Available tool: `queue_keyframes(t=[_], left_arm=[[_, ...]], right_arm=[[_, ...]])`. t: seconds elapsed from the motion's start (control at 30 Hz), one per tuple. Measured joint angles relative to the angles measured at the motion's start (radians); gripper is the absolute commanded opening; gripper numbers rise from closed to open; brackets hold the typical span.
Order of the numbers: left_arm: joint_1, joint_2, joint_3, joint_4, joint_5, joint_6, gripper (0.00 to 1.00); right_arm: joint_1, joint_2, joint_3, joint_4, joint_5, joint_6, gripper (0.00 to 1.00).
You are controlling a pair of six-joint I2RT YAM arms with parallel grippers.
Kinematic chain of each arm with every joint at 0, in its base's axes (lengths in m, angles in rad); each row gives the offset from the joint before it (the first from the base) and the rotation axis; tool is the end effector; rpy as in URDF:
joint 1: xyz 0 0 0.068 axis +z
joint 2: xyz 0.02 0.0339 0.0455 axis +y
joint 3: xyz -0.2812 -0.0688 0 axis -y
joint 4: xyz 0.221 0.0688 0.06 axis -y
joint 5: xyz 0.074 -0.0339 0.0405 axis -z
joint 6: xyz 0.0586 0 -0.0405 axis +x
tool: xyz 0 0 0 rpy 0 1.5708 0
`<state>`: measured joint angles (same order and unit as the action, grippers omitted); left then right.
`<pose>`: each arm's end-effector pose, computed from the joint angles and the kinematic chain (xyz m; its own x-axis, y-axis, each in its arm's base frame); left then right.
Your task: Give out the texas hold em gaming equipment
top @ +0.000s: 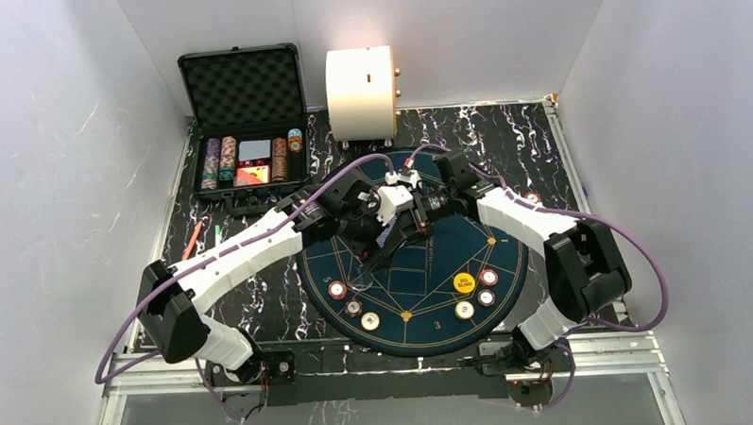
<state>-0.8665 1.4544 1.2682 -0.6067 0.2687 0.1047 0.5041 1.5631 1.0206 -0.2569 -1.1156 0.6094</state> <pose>0.1871 -0.2442 0.3179 -0.3694 0.5903 -0.7177 0.8989 0.4229 -0.1147 0.2439 0.1947 0.2605 -0.9501 -0.2367 -0.2031 -0.2644 0.2659 0.9270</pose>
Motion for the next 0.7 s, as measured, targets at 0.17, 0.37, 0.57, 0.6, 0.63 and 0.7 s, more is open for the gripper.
queue_keyframes(t=[0.17,0.37,0.57,0.6,0.63,0.7], left_arm=[[0.000,0.006,0.000,0.000,-0.029,0.001,0.86],[-0.001,0.016,0.000,-0.001,-0.045,0.003,0.78],[-0.006,0.016,0.000,-0.002,-0.049,0.008,0.51],[-0.007,0.016,0.000,-0.005,-0.052,0.011,0.46],[-0.008,0.016,0.000,-0.006,-0.054,0.010,0.43],[-0.007,0.016,0.000,-0.007,-0.060,0.015,0.35]], right_arm=[[0.010,0.000,-0.003,0.011,-0.011,0.014,0.00],[0.021,0.000,-0.003,0.031,-0.013,0.021,0.00],[0.023,0.000,-0.003,0.047,-0.013,0.023,0.00],[0.023,0.000,-0.003,0.046,-0.012,0.024,0.00],[0.023,0.000,-0.003,0.046,-0.011,0.026,0.00],[0.023,0.000,-0.003,0.047,-0.010,0.023,0.00]])
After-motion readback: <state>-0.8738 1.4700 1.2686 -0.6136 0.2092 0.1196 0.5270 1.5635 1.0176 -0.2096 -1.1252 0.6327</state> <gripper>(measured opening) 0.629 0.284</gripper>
